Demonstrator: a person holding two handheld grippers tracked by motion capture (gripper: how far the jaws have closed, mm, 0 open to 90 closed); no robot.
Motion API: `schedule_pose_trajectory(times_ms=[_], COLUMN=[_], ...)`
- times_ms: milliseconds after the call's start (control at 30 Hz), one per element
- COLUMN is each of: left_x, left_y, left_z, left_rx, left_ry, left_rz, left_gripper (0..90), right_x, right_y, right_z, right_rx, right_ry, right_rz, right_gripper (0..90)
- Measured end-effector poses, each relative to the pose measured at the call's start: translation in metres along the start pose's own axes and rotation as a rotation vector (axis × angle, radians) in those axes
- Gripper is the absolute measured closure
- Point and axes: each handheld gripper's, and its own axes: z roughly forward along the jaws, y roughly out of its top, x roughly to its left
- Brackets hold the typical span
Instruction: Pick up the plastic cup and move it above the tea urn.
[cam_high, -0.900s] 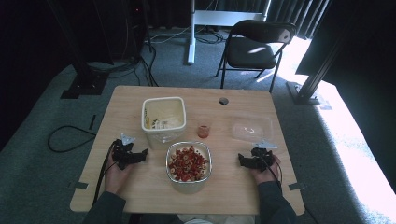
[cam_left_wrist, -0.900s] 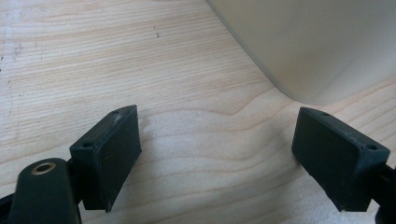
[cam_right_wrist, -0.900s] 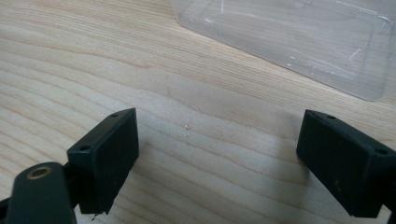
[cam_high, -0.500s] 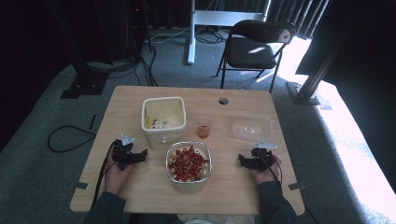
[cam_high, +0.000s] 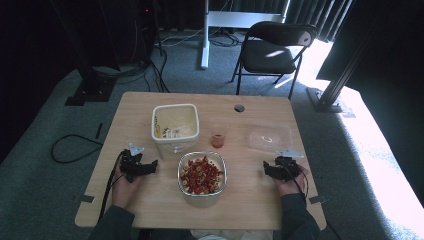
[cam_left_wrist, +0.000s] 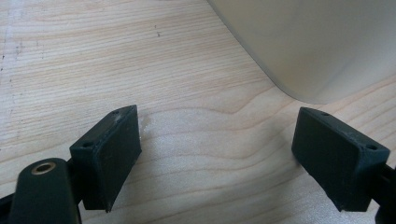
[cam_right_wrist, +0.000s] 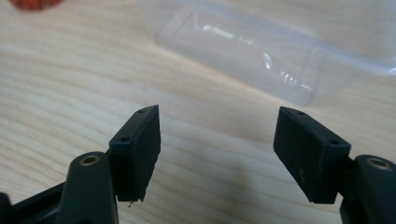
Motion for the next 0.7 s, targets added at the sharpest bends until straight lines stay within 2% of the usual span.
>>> schedule_pose_trajectory(times_ms=[133, 300, 467, 500, 533, 633, 700], left_x=[0.000, 0.000, 0.000, 0.000, 0.000, 0.000, 0.000], left_y=[0.000, 0.000, 0.000, 0.000, 0.000, 0.000, 0.000], left_z=[0.000, 0.000, 0.000, 0.000, 0.000, 0.000, 0.000], left_rx=[0.000, 0.000, 0.000, 0.000, 0.000, 0.001, 0.001], left_ry=[0.000, 0.000, 0.001, 0.001, 0.001, 0.001, 0.001], left_rz=[0.000, 0.000, 0.001, 0.001, 0.001, 0.001, 0.002], left_gripper=[16.2, 16.2, 16.2, 16.2, 16.2, 16.2, 16.2], right_x=[-0.011, -0.017, -0.033, -0.033, -0.040, -0.050, -0.053], right_y=[0.008, 0.013, 0.029, 0.029, 0.037, 0.047, 0.049], right_z=[-0.014, -0.020, -0.031, -0.031, -0.030, -0.021, -0.017], right_rx=[-0.050, -0.067, -0.105, -0.105, -0.115, -0.104, -0.099], right_ry=[-0.019, -0.037, -0.078, -0.078, -0.085, -0.097, -0.103], right_rz=[0.027, 0.032, 0.051, 0.051, 0.062, 0.082, 0.087], right_gripper=[33.5, 34.0, 34.2, 34.2, 35.6, 38.6, 39.6])
